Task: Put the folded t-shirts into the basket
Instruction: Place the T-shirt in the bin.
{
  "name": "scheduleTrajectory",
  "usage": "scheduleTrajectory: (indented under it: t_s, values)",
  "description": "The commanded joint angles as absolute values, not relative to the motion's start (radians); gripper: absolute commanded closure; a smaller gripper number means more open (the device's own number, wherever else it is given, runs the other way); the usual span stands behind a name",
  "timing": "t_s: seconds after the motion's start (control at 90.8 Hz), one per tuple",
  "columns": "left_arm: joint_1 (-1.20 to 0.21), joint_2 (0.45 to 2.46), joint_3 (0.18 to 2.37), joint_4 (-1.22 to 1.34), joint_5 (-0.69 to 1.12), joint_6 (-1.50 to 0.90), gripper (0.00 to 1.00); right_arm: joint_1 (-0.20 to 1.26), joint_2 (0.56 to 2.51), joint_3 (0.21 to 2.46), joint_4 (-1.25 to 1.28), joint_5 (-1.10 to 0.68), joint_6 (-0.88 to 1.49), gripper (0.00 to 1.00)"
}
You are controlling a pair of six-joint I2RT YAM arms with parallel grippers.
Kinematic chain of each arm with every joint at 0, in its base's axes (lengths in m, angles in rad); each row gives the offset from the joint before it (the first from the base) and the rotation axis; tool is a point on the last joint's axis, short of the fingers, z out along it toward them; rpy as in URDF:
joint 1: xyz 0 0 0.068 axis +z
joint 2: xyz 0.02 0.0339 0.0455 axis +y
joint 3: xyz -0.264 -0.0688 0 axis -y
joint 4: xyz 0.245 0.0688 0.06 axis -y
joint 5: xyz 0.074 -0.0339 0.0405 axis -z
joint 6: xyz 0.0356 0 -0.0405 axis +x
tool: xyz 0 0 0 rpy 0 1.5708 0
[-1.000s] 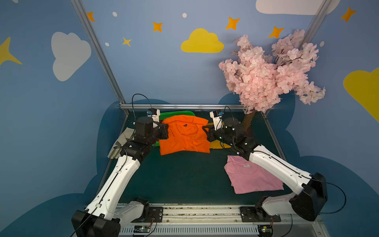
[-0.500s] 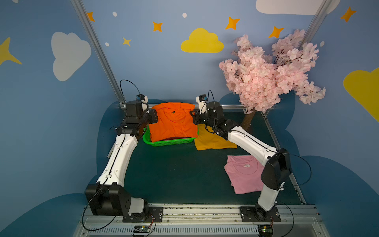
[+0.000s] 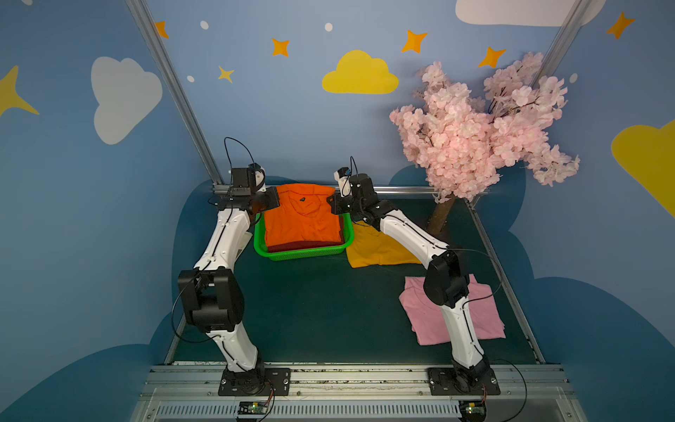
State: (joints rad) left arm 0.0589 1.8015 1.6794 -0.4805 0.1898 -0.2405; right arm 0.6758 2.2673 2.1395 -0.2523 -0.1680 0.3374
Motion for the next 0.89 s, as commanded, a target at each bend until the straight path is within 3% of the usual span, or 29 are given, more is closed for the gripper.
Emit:
scheduleTrajectory:
  t_s: [0.0,0.319,0.441,0.529,0.804,0.881]
  values:
    - [0.067,1.796,1.695,-0.526,0.213,-0.224,0.98,0.674,2.268,2.173,-0.297,-0.195,0.355,1.0]
    - [0.081,1.894,1.704,-0.562,0.16,-0.201,0.97,0.654,2.336,2.178,-0.332,-0.169,0.391,1.0]
    - [0.081,1.974,1.749,-0.563,0.126,-0.188,0.93,0.643,2.386,2.21,-0.331,-0.124,0.393,1.0]
    - [0.08,2.035,1.796,-0.566,0.085,-0.18,0.84,0.643,2.433,2.25,-0.328,-0.076,0.377,1.0]
    - [0.081,2.184,1.994,-0.641,0.046,-0.158,0.54,0.634,2.592,2.459,-0.367,0.079,0.296,0.58]
    - [0.081,2.17,2.004,-0.658,0.052,-0.159,0.46,0.632,2.586,2.476,-0.365,0.056,0.276,0.52]
